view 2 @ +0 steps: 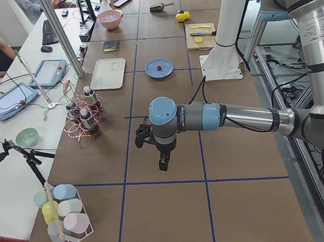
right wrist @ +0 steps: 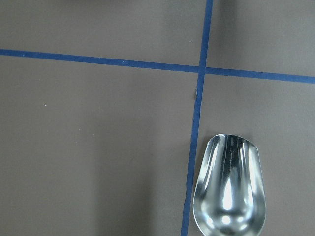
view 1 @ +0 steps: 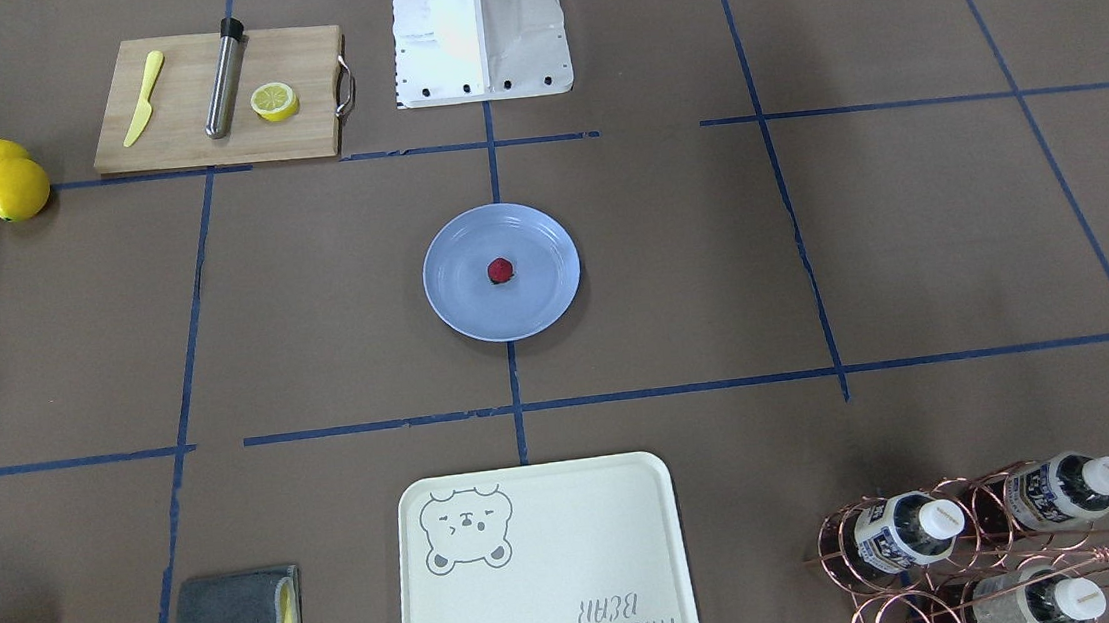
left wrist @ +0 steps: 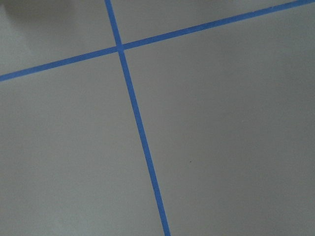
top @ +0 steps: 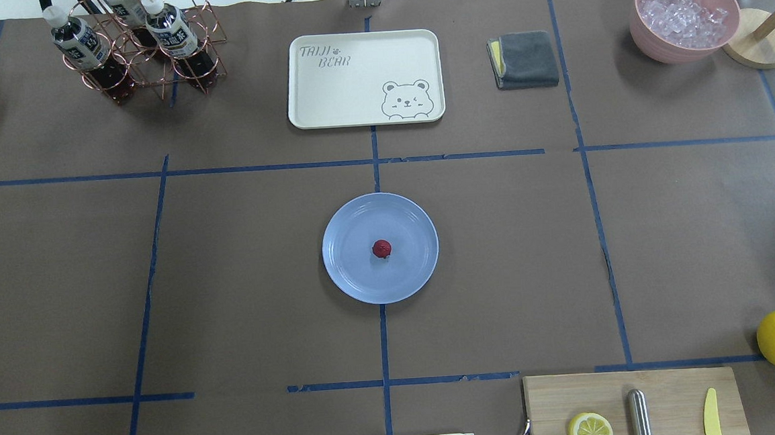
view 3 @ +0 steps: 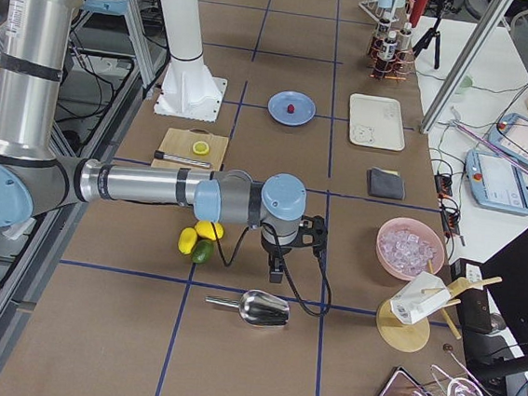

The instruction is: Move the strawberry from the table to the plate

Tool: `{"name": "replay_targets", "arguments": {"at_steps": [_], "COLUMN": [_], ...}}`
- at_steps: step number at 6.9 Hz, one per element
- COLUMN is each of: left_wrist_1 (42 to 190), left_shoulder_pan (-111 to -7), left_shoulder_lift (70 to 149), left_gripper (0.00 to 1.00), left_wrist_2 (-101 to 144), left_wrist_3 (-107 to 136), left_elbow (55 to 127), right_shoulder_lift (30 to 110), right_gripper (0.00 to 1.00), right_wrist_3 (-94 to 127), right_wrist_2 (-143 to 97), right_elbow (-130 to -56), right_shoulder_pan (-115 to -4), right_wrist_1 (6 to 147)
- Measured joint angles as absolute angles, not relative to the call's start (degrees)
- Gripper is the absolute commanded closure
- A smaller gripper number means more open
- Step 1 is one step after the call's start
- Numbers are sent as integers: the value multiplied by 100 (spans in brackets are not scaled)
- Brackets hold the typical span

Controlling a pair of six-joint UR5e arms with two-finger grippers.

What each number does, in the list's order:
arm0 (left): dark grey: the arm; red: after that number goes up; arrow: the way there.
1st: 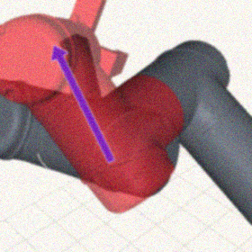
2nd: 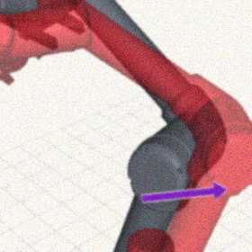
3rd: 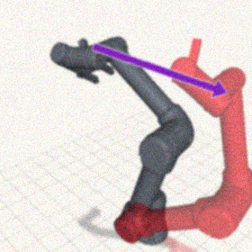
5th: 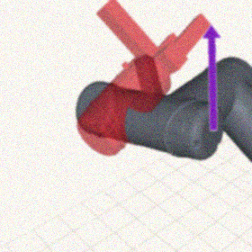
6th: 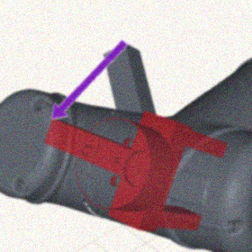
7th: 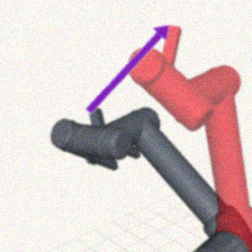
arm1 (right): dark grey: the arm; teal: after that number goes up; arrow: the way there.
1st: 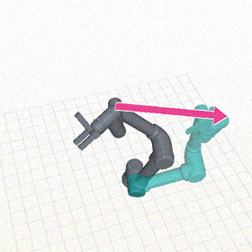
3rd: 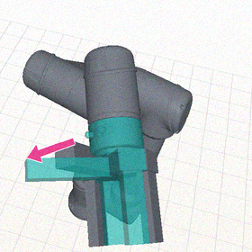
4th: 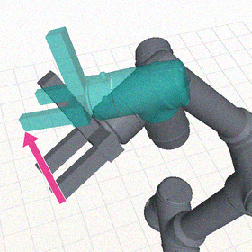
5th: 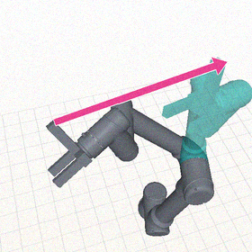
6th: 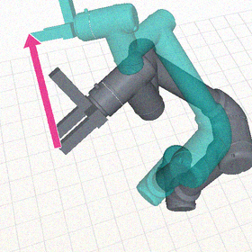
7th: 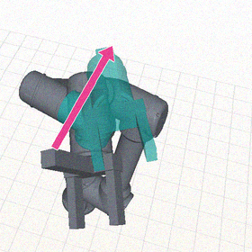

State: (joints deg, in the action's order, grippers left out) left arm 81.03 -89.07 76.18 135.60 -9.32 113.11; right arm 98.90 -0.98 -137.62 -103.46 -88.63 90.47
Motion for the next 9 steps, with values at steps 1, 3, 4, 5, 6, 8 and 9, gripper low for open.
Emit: {"name": "replay_targets", "arguments": {"at_steps": [1,3,4,5,6,8,9], "left_wrist_1": [7885,7842,7895,7937,7957,7925,7799], "left_shoulder_pan": [-8957,-8987,-8989,-8991,-8991,-8983,-8981], "left_shoulder_lift": [7628,7741,7781,7803,7848,8097,8267], "left_gripper": [0,0,0,0,0,0,0], "left_wrist_2": [13580,13659,13679,13685,13686,13657,13632], "left_wrist_3": [-914,-789,-772,-757,-750,-755,-757], "left_elbow": [11297,11106,11048,11029,11005,10815,10731], "right_shoulder_lift": [9889,9888,9892,9904,9916,9922,9922], "right_gripper": [0,0,0,0,0,0,0], "right_wrist_3": [-33,4,10,14,15,10,9], "right_wrist_2": [-13776,-13792,-13791,-13791,-13790,-13790,-13790], "right_elbow": [-10355,-10386,-10398,-10406,-10409,-10408,-10406], "right_shoulder_pan": [-8858,-8843,-8832,-8828,-8823,-8817,-8816], "right_wrist_1": [9045,9046,9050,9052,9052,9053,9053]}}
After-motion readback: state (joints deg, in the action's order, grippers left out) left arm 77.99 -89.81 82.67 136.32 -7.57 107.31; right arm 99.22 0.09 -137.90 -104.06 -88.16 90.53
